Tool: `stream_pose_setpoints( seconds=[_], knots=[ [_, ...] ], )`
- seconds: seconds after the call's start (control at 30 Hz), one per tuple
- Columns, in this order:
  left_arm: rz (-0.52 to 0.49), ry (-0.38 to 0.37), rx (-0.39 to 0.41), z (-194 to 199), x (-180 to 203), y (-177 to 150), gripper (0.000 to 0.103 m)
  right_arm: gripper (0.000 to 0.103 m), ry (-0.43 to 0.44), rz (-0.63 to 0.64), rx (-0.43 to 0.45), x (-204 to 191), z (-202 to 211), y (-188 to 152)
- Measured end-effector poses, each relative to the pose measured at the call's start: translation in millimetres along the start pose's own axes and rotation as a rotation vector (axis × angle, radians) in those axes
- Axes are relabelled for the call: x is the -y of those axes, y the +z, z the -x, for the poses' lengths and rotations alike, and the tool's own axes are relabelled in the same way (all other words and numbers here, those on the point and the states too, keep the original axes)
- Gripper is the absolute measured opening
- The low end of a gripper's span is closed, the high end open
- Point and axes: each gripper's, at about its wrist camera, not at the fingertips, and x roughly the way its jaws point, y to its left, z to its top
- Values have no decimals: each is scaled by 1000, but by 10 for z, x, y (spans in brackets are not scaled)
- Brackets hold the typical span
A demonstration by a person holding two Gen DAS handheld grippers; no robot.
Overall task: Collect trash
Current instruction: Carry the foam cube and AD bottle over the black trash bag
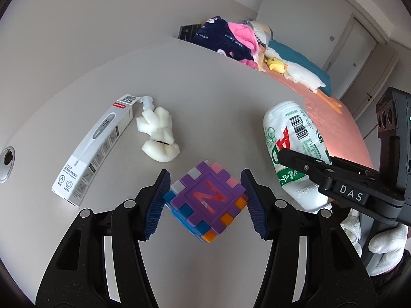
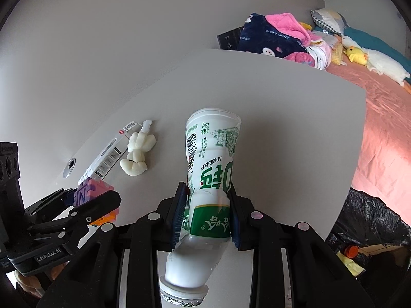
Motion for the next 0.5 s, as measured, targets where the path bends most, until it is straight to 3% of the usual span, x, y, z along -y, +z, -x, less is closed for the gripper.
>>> stream_pose_setpoints(
  seconds=[0.5],
  knots=[
    [-76, -47, -2, 120, 634, -182, 56, 32, -27, -51, 56, 347, 570, -316]
  ],
)
